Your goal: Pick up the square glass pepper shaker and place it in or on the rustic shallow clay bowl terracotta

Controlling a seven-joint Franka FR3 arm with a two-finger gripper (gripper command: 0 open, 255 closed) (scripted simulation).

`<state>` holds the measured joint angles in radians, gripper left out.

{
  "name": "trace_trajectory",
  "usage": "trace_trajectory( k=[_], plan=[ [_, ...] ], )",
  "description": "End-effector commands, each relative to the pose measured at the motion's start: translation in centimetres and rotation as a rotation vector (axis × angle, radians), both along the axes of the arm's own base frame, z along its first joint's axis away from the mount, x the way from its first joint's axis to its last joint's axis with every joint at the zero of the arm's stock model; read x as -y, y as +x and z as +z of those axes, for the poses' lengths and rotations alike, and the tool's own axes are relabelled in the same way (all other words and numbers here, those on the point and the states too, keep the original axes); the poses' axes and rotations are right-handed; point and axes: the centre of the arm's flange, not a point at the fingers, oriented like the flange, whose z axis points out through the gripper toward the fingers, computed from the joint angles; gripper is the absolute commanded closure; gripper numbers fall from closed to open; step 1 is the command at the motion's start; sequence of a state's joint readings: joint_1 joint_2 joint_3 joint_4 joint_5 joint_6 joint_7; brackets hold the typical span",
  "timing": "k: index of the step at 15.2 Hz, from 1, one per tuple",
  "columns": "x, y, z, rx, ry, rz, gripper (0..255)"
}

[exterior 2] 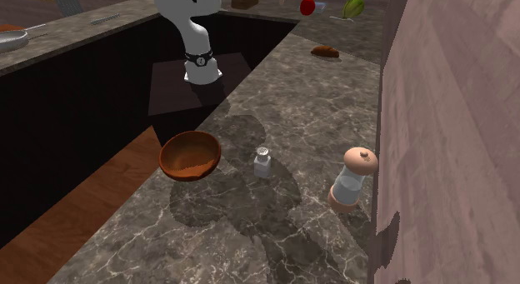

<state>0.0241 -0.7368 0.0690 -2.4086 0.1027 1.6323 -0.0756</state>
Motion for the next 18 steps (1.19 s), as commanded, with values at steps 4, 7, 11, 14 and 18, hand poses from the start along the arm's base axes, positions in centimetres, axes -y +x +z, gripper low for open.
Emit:
trace_trajectory(
  k=[4,7,11,14,18],
  plan=[
    [-0.6,3.0,-2.4,0.005,-0.003,-0.006,0],
    [-1.1,6.0,-4.9,0.011,-0.005,-0.011,0],
    [-1.8,10.0,-8.1,0.018,-0.009,-0.019,0],
    [-2.2,13.0,-10.5,0.023,-0.012,-0.025,0],
    [-2.8,17.1,-13.6,0.030,-0.015,-0.033,0]
  ],
)
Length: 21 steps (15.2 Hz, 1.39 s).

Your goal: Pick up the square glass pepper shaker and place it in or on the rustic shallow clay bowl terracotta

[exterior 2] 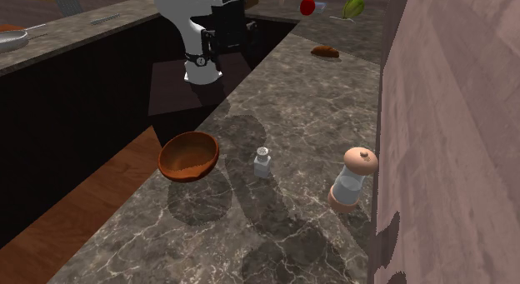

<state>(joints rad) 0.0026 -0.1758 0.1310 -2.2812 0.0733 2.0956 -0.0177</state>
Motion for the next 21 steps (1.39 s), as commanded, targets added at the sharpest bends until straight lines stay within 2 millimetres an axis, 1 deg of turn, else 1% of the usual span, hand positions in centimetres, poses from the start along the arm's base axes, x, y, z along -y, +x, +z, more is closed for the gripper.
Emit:
trace_trajectory(
  k=[1,16,17,21],
  plan=[
    [-0.5,2.2,-1.5,0.005,-0.001,-0.005,0],
    [-2.4,17.7,-13.1,0.032,-0.014,-0.033,0],
    [-2.4,18.1,-13.4,0.032,-0.015,-0.034,0],
    [-2.4,18.2,-15.5,0.032,-0.015,-0.034,0]
  ],
)
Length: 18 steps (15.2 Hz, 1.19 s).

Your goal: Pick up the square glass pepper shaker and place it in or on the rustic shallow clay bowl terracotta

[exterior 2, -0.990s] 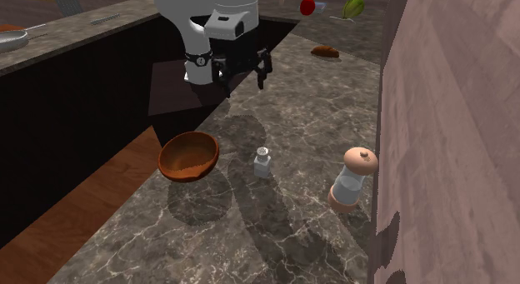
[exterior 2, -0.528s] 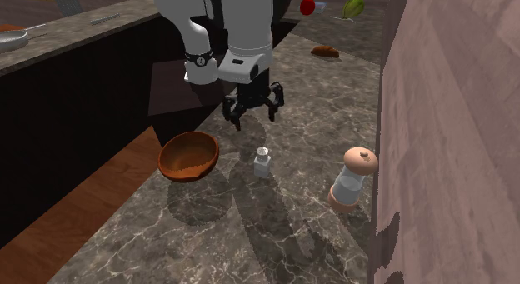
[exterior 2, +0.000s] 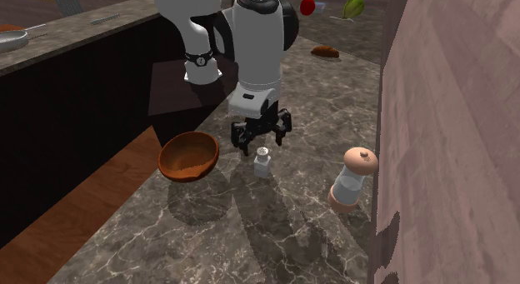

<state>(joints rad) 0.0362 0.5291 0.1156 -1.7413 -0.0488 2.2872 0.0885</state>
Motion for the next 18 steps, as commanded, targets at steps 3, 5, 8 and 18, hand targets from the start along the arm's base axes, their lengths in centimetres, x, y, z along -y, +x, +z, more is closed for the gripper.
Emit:
trace_trajectory(
  k=[3,5,8,18],
  plan=[
    [-0.1,0.1,-2.5,0.001,0.000,0.000,0],
    [-0.1,0.1,-2.5,0.001,0.000,0.000,0],
    [-0.1,0.1,-2.5,0.001,0.000,0.000,0],
    [-0.1,0.1,-2.5,0.001,0.000,0.000,255]
  ],
)
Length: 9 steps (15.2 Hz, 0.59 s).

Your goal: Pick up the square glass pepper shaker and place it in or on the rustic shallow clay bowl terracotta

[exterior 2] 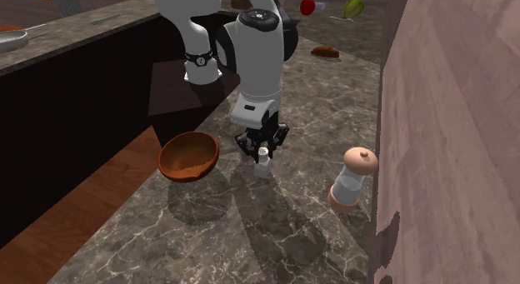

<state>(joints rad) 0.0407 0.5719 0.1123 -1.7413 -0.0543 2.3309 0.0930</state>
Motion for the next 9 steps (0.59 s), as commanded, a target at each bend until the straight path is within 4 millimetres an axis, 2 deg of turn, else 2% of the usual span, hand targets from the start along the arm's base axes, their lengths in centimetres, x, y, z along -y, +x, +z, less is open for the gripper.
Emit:
trace_trajectory(
  k=[1,3,9],
  plan=[
    [0.0,0.0,0.0,0.000,0.000,0.000,255],
    [0.0,0.0,0.0,0.000,0.000,0.000,255],
    [0.0,0.0,3.1,0.000,0.000,0.000,255]
  ],
)
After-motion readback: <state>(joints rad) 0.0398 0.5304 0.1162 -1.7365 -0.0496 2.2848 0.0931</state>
